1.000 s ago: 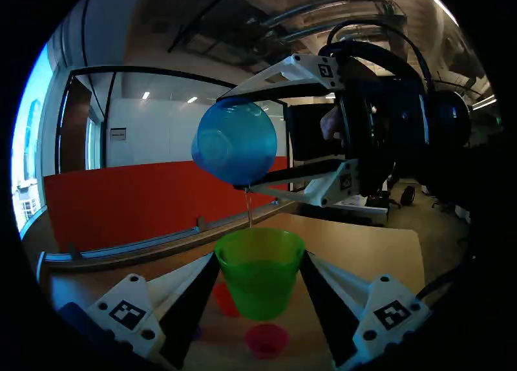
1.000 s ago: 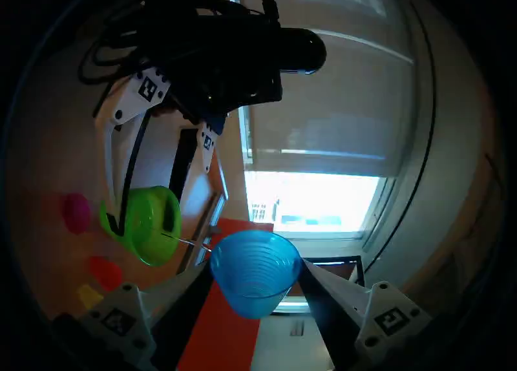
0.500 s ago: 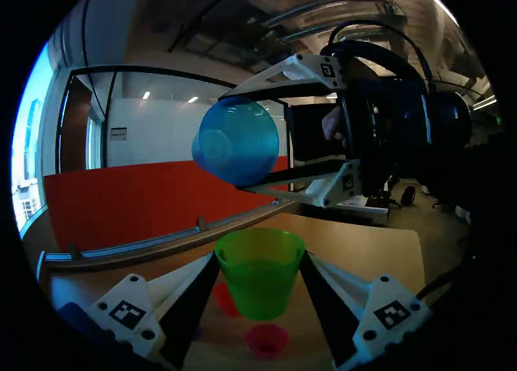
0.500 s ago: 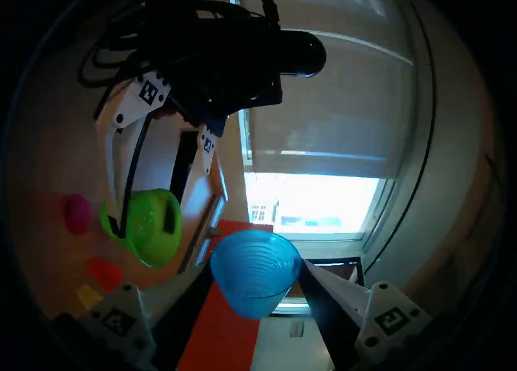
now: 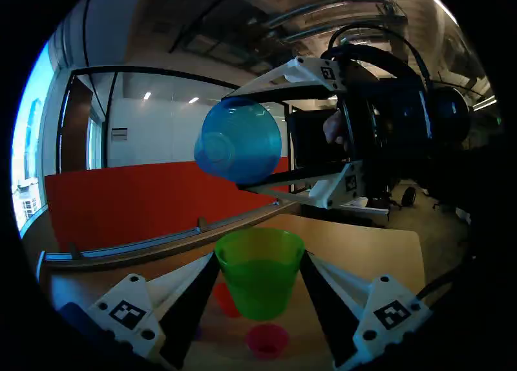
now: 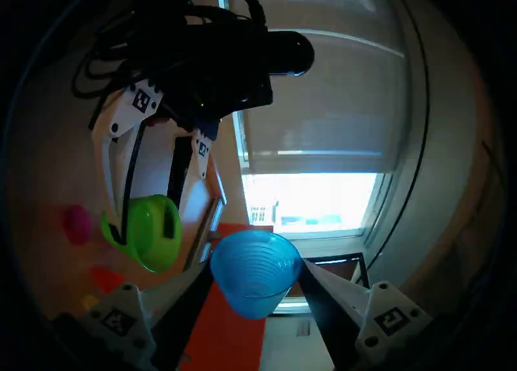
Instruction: Pour water
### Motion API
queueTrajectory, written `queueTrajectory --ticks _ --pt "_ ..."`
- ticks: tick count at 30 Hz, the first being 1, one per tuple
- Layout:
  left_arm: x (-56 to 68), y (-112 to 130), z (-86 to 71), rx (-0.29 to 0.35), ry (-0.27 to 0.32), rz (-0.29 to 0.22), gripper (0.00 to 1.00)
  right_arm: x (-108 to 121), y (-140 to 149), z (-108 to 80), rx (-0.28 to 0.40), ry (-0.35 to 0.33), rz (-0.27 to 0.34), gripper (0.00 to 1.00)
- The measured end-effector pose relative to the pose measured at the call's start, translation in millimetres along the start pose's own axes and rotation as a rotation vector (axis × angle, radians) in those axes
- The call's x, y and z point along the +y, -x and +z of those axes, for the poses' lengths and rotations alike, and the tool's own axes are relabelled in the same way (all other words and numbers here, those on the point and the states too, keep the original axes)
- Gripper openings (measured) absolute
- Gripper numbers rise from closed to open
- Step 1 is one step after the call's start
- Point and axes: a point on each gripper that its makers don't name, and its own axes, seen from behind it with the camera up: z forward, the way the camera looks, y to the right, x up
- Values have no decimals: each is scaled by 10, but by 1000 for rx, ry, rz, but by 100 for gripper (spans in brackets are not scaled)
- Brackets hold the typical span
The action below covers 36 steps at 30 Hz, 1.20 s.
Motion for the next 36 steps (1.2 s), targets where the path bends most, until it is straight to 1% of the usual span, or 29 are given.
queueTrajectory --ticks 5,8,14,24,30,36 --pt "-1 0 -15 -2 -2 3 86 -14 62 -3 -2 14 91 93" --pt "-5 -7 -23 -2 -3 3 86 -15 89 -19 -1 22 169 92" --pt "-6 -21 -29 -3 -4 6 86 -21 128 -64 11 45 354 93" --pt "26 -61 -40 -5 -4 15 86 -87 124 -150 48 53 694 93" --pt "38 -95 -40 -2 -6 23 86 -127 140 -182 55 41 892 92" --pt "35 -138 -67 4 -11 30 86 -174 160 -187 45 23 1061 92"
